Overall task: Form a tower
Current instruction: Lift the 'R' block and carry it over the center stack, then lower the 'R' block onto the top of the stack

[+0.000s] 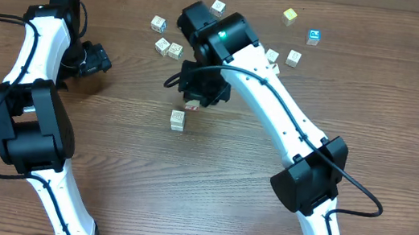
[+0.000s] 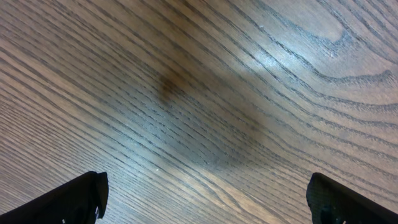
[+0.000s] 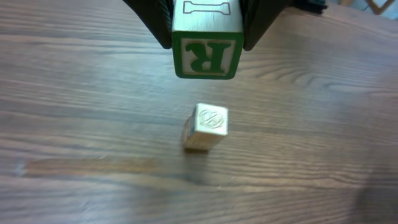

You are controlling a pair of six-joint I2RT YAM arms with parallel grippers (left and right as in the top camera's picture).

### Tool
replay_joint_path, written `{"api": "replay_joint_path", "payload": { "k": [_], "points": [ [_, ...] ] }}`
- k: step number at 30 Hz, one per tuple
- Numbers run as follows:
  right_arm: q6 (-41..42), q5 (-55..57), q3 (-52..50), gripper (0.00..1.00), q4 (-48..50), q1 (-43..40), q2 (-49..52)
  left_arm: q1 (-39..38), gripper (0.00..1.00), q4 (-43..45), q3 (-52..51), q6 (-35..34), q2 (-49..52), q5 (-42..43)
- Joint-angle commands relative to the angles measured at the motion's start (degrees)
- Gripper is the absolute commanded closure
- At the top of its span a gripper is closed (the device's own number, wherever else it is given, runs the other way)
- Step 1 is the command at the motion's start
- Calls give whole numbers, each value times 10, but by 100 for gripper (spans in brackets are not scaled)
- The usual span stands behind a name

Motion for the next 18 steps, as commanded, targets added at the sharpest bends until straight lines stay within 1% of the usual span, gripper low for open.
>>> {"api": "replay_joint_path", "payload": {
  "k": [1, 3, 6, 8, 12, 14, 18],
  "points": [
    [28, -13, 7, 82, 4, 9, -13, -3, 0, 0, 2, 7, 7, -3],
    [28, -13, 7, 88, 5, 13, -13, -3, 0, 0, 2, 7, 7, -3],
    [27, -12, 7, 90, 13, 20, -13, -3, 1, 0, 2, 7, 7, -3],
    [28, -8, 6, 94, 21, 25, -13, -3, 1, 0, 2, 7, 7, -3],
    [29, 64, -5, 93, 38, 43, -12, -3, 0, 0, 2, 7, 7, -3],
    [45, 94, -9, 96, 38, 51, -9, -3, 0, 0, 2, 7, 7, -3],
    [56, 97, -9, 96, 50, 62, -1, -3, 0, 0, 2, 7, 7, -3]
  ]
}}
